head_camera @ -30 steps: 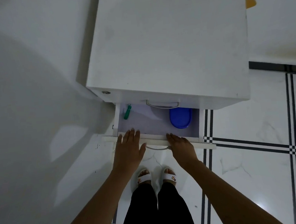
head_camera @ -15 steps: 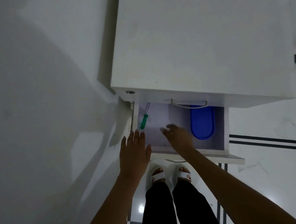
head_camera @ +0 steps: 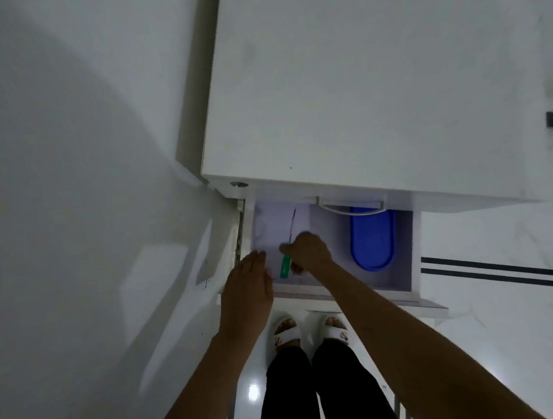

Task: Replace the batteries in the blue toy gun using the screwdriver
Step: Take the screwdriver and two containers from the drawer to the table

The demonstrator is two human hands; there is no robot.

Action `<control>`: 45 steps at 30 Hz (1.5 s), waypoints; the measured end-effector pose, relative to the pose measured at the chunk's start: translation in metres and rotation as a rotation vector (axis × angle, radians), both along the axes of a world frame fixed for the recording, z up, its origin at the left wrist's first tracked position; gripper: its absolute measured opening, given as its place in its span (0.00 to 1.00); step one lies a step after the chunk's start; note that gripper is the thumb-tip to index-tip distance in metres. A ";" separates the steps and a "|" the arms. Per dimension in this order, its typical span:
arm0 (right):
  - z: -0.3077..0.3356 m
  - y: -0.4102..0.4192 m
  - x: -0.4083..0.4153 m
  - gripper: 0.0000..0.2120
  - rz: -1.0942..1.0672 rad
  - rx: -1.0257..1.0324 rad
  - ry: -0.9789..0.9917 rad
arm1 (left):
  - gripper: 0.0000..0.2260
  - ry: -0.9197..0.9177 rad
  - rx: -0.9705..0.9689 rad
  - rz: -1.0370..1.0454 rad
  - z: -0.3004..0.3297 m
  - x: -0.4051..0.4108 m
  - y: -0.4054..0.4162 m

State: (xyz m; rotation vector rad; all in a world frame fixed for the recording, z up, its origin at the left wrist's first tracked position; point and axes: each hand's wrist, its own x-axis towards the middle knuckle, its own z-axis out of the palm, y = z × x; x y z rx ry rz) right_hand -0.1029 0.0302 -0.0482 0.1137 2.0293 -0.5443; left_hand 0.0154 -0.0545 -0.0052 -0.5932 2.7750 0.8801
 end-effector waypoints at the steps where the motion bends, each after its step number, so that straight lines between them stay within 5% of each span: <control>1: 0.012 0.009 0.006 0.18 0.023 -0.031 -0.035 | 0.17 -0.111 0.188 0.131 0.006 -0.006 0.004; 5: 0.063 0.041 0.025 0.10 0.037 -0.107 -0.078 | 0.09 -0.446 0.924 0.647 0.024 -0.039 0.033; 8: 0.078 0.054 0.028 0.05 0.110 -0.117 -0.029 | 0.09 -0.477 1.119 0.903 0.031 -0.050 0.055; 11: 0.071 0.079 0.013 0.08 -0.106 -0.109 -0.031 | 0.10 -0.460 1.149 0.887 0.029 -0.058 0.064; 13: 0.059 0.107 -0.005 0.10 -0.229 0.045 0.157 | 0.11 -0.466 1.140 0.858 0.026 -0.066 0.063; 17: 0.020 0.146 -0.027 0.13 -0.188 0.235 0.215 | 0.10 -0.464 1.063 0.811 0.015 -0.073 0.059; 23: -0.012 0.157 -0.029 0.15 -0.274 0.130 0.131 | 0.06 -0.485 1.060 0.795 0.005 -0.067 0.055; 30: 0.035 0.147 -0.025 0.11 -0.427 -0.052 0.057 | 0.01 -0.398 1.048 0.859 0.010 -0.064 0.061; 37: 0.084 0.146 0.027 0.13 -0.208 -0.199 0.024 | 0.21 -0.474 1.026 0.766 0.010 -0.055 0.078; 39: 0.084 0.149 0.039 0.13 -0.364 -0.248 0.015 | 0.22 -0.447 1.026 0.734 0.012 -0.047 0.074; 43: 0.070 0.166 0.072 0.16 -1.049 -0.092 -0.205 | 0.23 -0.395 0.992 0.710 0.018 -0.023 0.059; 45: 0.061 0.166 0.079 0.16 -1.184 -0.094 -0.253 | 0.24 -0.368 1.004 0.724 0.020 -0.011 0.053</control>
